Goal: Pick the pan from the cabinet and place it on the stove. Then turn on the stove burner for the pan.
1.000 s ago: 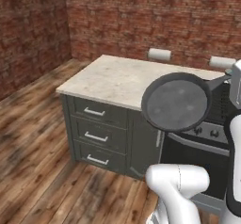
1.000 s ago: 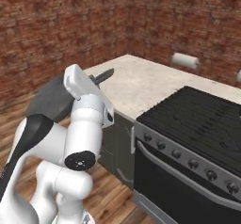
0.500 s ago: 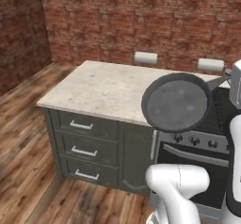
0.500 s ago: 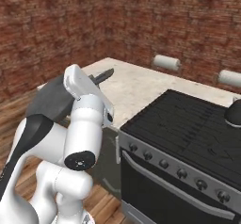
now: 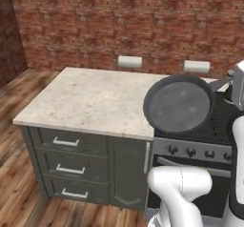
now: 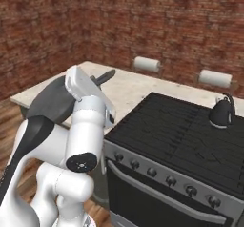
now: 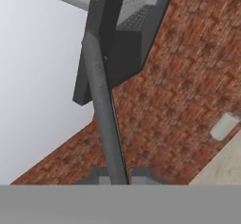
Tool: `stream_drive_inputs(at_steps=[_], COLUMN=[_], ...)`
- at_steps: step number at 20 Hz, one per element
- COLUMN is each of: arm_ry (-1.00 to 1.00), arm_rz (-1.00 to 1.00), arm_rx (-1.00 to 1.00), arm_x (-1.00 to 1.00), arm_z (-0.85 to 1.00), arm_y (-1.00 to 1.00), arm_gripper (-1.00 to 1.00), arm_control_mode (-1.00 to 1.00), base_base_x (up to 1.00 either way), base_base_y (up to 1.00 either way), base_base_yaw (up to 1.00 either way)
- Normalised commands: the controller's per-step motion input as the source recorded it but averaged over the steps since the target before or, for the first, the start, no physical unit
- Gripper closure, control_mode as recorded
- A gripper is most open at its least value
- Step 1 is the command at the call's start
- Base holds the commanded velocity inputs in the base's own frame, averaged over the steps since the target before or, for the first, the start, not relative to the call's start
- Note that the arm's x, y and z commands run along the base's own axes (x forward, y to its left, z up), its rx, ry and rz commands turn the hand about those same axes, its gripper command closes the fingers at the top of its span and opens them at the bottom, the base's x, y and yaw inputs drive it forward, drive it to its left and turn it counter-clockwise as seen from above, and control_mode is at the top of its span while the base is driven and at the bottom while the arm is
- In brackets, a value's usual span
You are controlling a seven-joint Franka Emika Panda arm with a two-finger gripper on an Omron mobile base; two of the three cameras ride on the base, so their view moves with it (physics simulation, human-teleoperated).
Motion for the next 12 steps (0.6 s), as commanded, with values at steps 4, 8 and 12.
stream_drive_inputs(at_steps=[4,8,12], arm_ry=[0.0,0.0,0.0], arm_rz=[0.0,0.0,0.0], arm_rx=[0.0,0.0,0.0], arm_x=[0.0,0.0,0.0], arm_z=[0.0,0.0,0.0], arm_y=[0.0,0.0,0.0], arm_gripper=[1.0,1.0,1.0], arm_control_mode=[1.0,1.0,1.0], base_base_x=[0.23,0.34,0.5], base_base_y=[0.21,0.3,0.3], base_base_yaw=[-0.26,-0.25,-0.22])
